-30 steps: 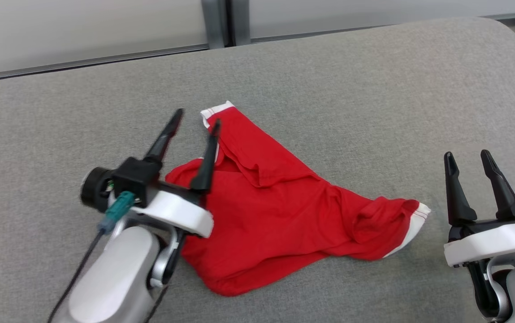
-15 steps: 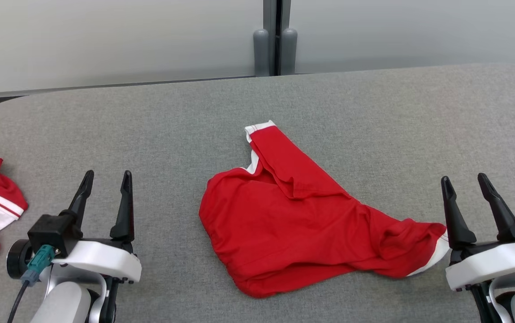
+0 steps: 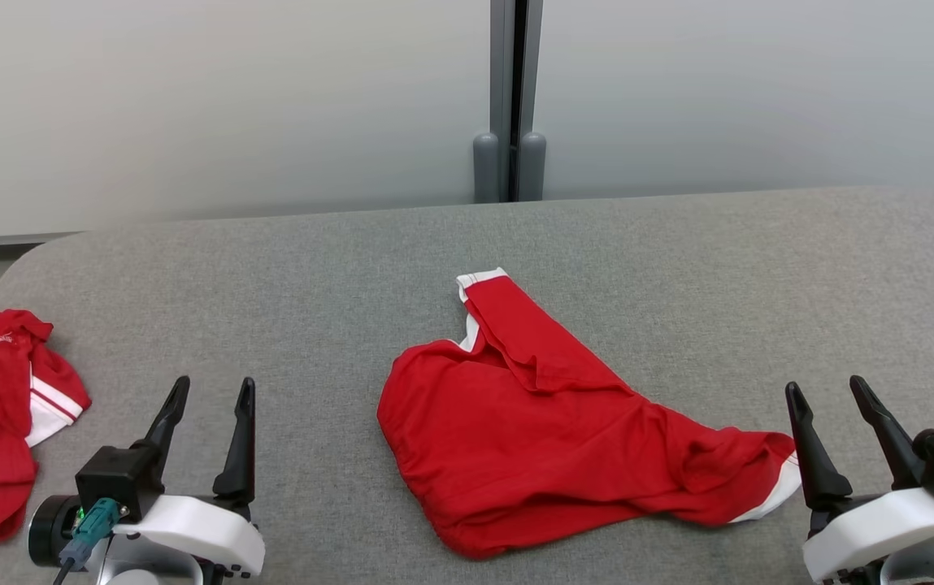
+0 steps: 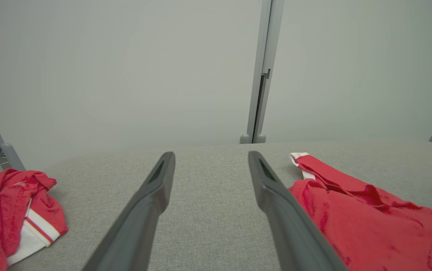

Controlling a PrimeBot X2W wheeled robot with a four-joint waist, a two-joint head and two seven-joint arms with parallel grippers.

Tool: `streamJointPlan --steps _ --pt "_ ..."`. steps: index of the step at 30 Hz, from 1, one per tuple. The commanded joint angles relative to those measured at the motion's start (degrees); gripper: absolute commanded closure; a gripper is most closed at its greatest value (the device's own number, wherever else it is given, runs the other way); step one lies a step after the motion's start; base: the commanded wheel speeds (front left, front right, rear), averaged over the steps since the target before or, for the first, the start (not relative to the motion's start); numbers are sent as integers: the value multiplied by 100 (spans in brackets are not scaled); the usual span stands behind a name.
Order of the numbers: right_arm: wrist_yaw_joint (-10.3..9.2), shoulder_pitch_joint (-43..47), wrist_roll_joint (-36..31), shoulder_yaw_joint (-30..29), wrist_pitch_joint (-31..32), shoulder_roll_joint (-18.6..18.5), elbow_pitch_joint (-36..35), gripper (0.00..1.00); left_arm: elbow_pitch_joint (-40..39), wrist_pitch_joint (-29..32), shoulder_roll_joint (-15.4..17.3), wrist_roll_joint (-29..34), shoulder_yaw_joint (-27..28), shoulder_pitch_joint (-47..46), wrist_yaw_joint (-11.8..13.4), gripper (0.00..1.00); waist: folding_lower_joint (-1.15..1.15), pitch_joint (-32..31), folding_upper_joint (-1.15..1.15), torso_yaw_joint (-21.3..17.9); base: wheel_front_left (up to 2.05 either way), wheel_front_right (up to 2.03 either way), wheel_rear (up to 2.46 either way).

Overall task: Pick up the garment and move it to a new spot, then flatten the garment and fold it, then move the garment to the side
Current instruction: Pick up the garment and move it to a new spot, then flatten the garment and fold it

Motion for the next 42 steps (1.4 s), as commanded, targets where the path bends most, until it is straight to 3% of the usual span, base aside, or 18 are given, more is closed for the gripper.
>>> streamJointPlan --steps 1,32,37,42 --pt "0 92 -28 12 69 4 -73 0 22 31 65 33 5 93 41 0 0 -75 0 1 0 0 0" --pt "0 -74 60 153 268 -67 -127 0 5 106 116 -38 -92 -114 132 0 0 28 0 95 0 0 0" --pt "0 -430 171 527 344 -206 19 0 -65 90 0 68 -219 -470 78 0 0 445 0 383 0 0 0" --pt "0 -1043 392 1317 566 -421 470 0 -70 39 -226 191 -388 -937 32 0 0 907 0 775 0 0 0"
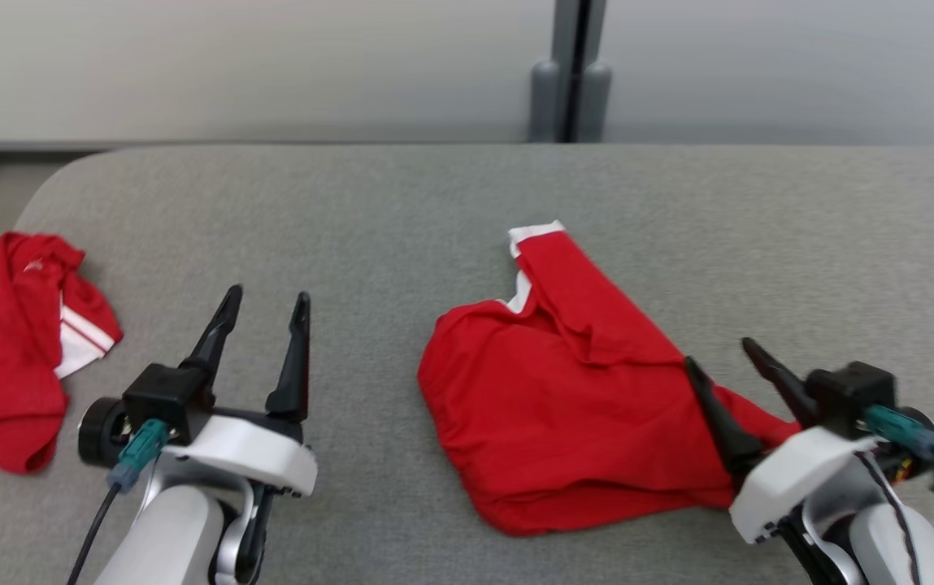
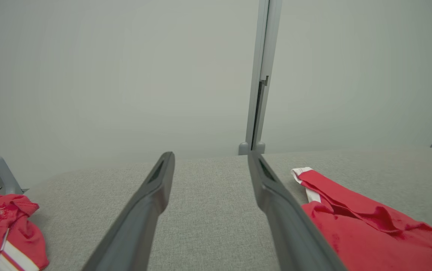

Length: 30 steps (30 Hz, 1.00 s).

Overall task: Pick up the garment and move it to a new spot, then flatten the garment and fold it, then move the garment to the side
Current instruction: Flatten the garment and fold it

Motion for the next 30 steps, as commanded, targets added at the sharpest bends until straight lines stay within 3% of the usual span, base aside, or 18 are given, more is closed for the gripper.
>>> streamJointPlan --steps 1,6,13,14,15,17,24,30 --pt "0 -237 72 222 83 -110 172 0 20 -38 -60 63 -31 -179 -17 0 0 372 0 374 0 0 0" --pt "-1 -883 308 918 271 -320 714 0 115 -92 -294 151 -93 -454 -78 0 0 669 0 633 0 0 0" --pt "0 -1629 595 1477 497 -428 1347 0 229 -125 -423 258 -20 -589 -114 0 0 850 0 671 0 0 0" --pt "0 -1701 631 1549 549 -455 1454 23 237 -126 -438 277 1 -595 -111 0 0 855 0 666 0 0 0" --pt "-1 -1773 669 1609 583 -491 1538 54 235 -127 -453 286 23 -590 -114 0 0 860 0 660 0 0 0" --pt "-1 -1899 799 1628 547 -520 1616 100 220 -124 -486 332 53 -580 -146 0 0 865 0 656 0 0 0" --pt "-1 -1803 1024 1324 248 -677 1503 100 176 -124 -561 490 210 -568 -178 0 0 853 0 531 0 0 0" --pt "-1 -1189 1100 441 -2 -646 1136 100 179 -118 -579 589 324 -498 -220 0 0 791 0 381 0 0 0"
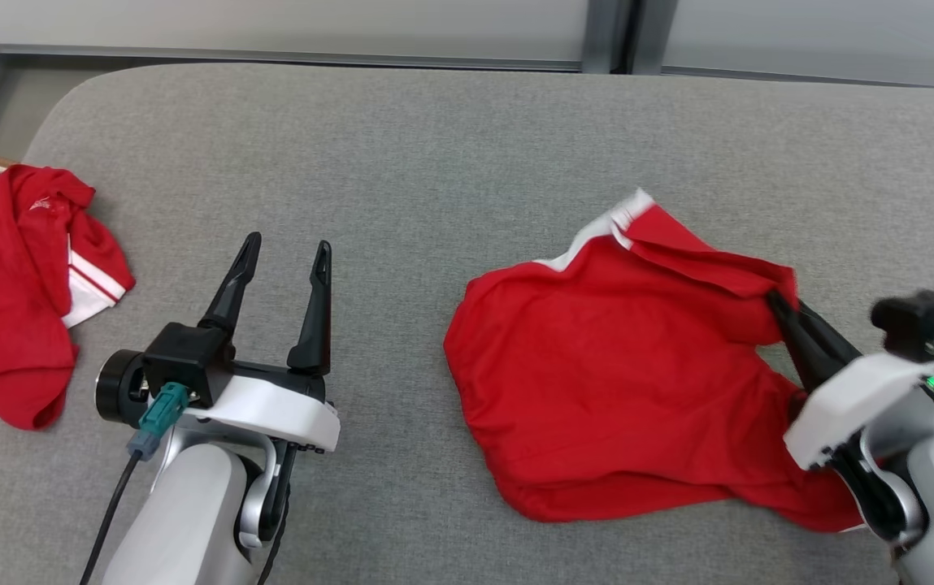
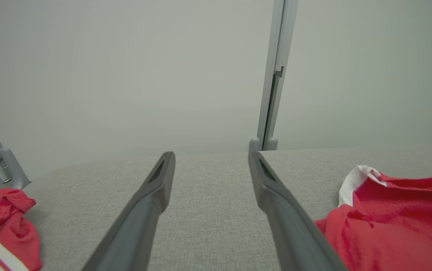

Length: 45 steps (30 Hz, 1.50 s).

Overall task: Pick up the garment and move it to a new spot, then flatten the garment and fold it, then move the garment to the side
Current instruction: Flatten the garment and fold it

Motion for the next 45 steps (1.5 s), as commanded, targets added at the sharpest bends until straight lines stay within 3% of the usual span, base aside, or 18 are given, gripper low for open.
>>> streamJointPlan --steps 1,6,10,11,12,17,27,33,45 --pt "-2 170 16 -123 -45 27 -48 100 -13 -10 24 59 39 35 -18 0 0 -12 0 -46 0 0 0" --pt "-1 919 -43 -864 -76 246 -257 100 -14 -10 30 97 124 105 -34 0 0 -31 0 -189 0 0 0" --pt "-1 1317 -34 -1283 -67 445 -13 100 18 -10 -2 105 158 155 -47 0 0 -49 0 -253 0 0 0" --pt "-2 1369 -40 -1404 -125 530 168 55 40 -11 -4 116 179 178 -45 0 0 -65 0 -285 0 0 0" --pt "-3 1392 -24 -1434 -155 588 251 0 50 -11 -9 121 184 193 -52 0 0 -73 0 -296 0 0 0" --pt "-3 1327 65 -1546 -565 746 159 0 93 -11 26 119 244 260 -54 0 0 -157 0 -395 0 0 0" --pt "-1 1451 -442 -1593 -1050 633 -1006 0 152 -6 119 50 313 555 -3 0 0 -539 0 -607 0 0 0" --pt "-1 1570 -957 -1660 -908 692 -1611 0 98 78 205 35 287 766 26 0 0 -829 0 -732 0 0 0" --pt "-1 1951 -1096 -1600 -516 923 -1931 0 -70 268 307 -11 192 983 67 0 0 -983 0 -813 0 0 0"
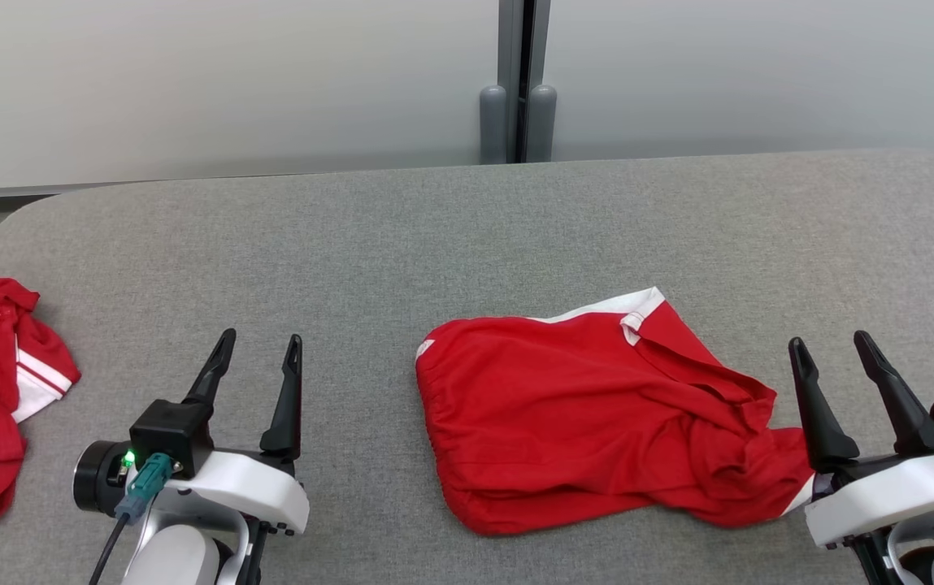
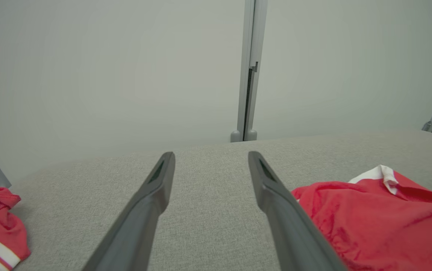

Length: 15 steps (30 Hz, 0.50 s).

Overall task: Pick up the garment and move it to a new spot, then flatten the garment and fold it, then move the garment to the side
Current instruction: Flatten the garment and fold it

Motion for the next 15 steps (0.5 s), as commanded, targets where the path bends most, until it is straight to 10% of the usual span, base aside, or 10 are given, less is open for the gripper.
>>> streamJointPlan --steps 1,15 --pt "0 60 -11 -11 29 9 -26 0 -29 14 46 -50 1 51 23 0 0 8 0 -4 0 0 0" --pt "0 -91 55 26 79 -48 -64 0 81 361 -171 -32 -393 -447 -180 0 0 229 0 47 0 0 0"
